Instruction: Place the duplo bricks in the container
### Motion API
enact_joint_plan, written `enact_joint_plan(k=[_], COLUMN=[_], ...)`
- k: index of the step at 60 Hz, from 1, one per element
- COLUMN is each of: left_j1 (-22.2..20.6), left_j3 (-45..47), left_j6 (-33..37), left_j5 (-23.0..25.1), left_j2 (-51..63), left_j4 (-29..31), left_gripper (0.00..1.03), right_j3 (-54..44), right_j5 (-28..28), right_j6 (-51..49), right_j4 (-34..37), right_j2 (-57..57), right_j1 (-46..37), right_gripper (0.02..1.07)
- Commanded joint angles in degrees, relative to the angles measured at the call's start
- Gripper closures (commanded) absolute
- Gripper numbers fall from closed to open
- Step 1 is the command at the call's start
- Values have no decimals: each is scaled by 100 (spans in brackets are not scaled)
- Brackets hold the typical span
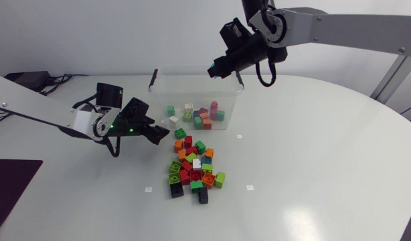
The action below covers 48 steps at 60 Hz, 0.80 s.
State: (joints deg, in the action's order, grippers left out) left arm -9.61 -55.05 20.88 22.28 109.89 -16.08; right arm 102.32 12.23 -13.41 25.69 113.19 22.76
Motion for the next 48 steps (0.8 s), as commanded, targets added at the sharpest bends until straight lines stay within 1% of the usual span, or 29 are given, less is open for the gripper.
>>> enact_joint_plan(k=[1,6,7,8,10,11,12,13,15,21,28,36,48], left_j1=[-85,-138,-156,-173,-191,-217,-217,-243,-279,-331,-410,-428,-446], left_j3=[117,117,117,117,108,99,99,82,55,-68,-129,-199,-340], left_j6=[118,126,126,126,135,144,153,162,188,188,206,223,232], left_j5=[66,66,66,66,66,66,74,74,74,74,171,250,321], left_j2=[244,349,402,420,472,490,516,569,622,833,982,1088,1342], left_j4=[-150,-238,-282,-300,-317,-326,-335,-352,-379,-467,-563,-651,-757], left_gripper=[9,9,9,9,9,9,9,9,9,9,9,9,9], right_j3=[297,455,482,517,596,622,631,622,605,438,-19,-582,-1136], right_j5=[25,25,25,25,25,25,25,25,34,104,183,236,315], right_j6=[128,154,154,172,181,181,181,190,190,181,146,67,-4], right_j4=[-56,-100,-100,-100,-82,-56,-47,-47,-47,-47,-144,-302,-451], right_j2=[292,468,494,529,617,643,652,652,652,520,177,-253,-719], right_j1=[-35,-53,-62,-62,-70,-70,-79,-79,-88,-149,-220,-281,-422], right_gripper=[78,77,75,70,53,40,33,13,6,6,6,6,6])
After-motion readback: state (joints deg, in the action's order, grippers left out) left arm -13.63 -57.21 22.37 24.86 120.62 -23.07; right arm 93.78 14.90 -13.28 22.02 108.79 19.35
